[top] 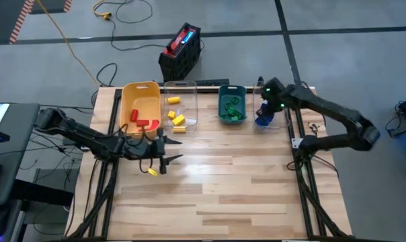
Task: Sort blocks
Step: Return to Home Position
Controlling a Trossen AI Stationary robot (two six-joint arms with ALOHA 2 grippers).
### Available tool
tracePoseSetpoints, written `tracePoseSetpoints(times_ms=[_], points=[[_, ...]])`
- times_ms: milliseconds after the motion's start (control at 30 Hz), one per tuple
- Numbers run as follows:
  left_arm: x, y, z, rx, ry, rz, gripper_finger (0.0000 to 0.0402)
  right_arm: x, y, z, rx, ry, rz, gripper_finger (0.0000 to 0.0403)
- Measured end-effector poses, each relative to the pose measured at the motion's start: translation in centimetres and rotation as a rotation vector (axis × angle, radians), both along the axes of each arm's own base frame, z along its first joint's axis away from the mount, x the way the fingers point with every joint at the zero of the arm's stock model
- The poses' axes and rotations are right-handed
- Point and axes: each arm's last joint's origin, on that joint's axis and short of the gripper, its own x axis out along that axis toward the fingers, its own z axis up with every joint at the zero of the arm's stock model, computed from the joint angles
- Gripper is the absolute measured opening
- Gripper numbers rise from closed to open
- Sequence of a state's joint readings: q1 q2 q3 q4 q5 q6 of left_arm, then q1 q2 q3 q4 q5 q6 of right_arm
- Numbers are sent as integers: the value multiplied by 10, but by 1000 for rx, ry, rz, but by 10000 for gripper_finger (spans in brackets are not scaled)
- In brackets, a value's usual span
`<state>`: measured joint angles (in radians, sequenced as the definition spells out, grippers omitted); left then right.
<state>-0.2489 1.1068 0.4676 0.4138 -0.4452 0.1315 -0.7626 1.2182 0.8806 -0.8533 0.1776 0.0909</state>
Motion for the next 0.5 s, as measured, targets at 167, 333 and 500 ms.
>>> tracePoseSetpoints(times_ms=[167, 333, 500], points=[[-22, 6, 0, -50, -53, 32, 224, -18, 30, 42, -161, -308, 108, 231], [-40, 6, 3, -36, -98, 80, 224, -61, 69, 52, -308, -515, 86, 230], [-56, 7, -5, -42, -147, 78, 224, -87, 100, 37, -377, -724, 88, 230]])
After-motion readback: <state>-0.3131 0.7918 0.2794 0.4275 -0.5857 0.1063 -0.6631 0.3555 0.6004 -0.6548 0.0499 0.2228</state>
